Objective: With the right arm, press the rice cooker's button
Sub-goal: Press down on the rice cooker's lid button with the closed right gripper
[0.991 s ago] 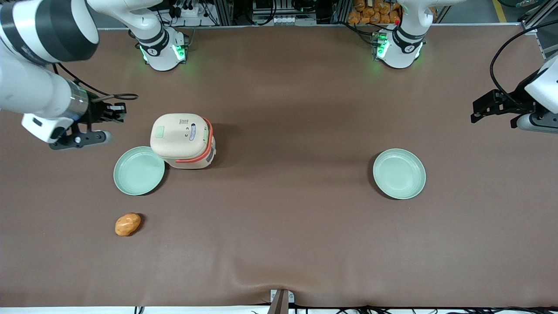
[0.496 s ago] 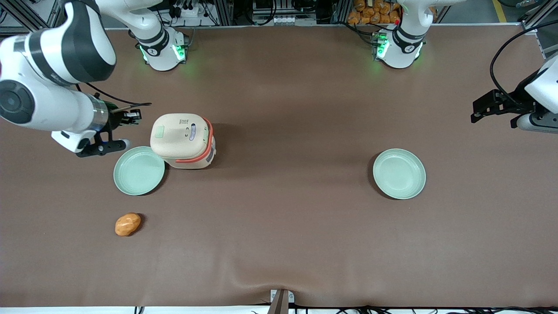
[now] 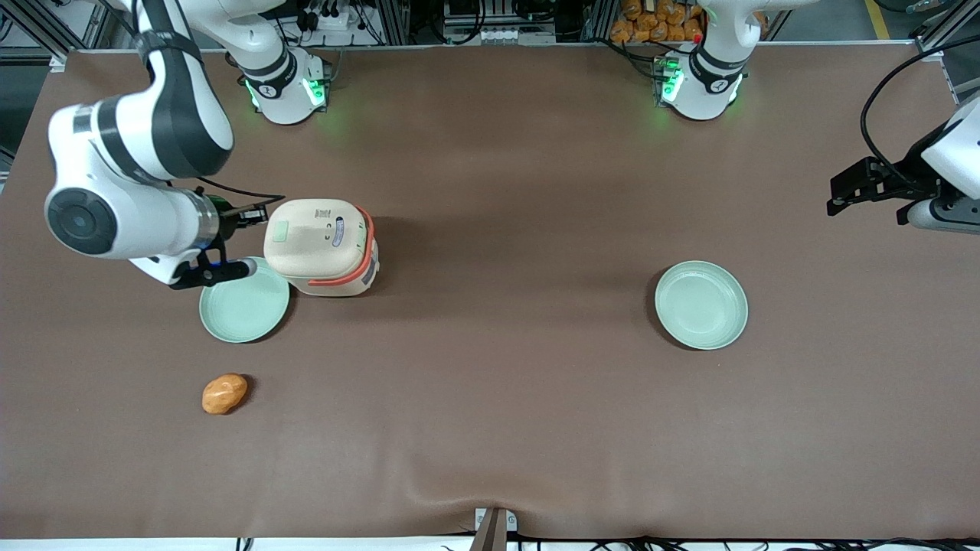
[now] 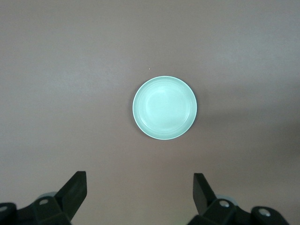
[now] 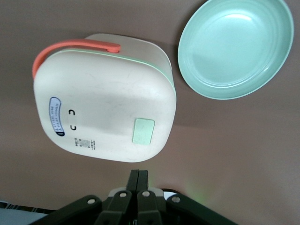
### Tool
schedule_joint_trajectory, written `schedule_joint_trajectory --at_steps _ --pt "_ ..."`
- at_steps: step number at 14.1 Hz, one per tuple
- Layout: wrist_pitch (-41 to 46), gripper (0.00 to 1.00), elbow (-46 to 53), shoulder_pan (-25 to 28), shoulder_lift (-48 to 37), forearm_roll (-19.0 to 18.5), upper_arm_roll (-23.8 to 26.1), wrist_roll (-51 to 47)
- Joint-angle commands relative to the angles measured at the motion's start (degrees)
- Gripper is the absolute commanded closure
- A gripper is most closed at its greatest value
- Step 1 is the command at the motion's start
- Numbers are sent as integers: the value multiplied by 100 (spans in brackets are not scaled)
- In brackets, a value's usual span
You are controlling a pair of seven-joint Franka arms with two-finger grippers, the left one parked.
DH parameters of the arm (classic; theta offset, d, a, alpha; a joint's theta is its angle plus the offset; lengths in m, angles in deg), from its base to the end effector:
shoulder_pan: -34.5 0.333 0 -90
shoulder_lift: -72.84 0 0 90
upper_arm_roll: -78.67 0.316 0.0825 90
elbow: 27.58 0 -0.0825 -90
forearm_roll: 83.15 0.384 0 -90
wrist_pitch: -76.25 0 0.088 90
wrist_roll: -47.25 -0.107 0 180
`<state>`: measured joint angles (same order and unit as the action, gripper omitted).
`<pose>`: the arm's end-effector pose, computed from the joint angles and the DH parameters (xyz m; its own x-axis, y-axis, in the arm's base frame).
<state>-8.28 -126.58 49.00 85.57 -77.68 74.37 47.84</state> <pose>0.5555 0.1136 0.4228 0.8737 0.1709 -0.4555 0.1527 -0.9853 -0.0768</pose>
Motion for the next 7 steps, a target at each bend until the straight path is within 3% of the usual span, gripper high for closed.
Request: schedule_joint_trajectory --at_steps 1,7 --pt "-46 100 -75 105 168 51 -37 -50" --pt "-125 100 -75 105 485 51 -37 -24"
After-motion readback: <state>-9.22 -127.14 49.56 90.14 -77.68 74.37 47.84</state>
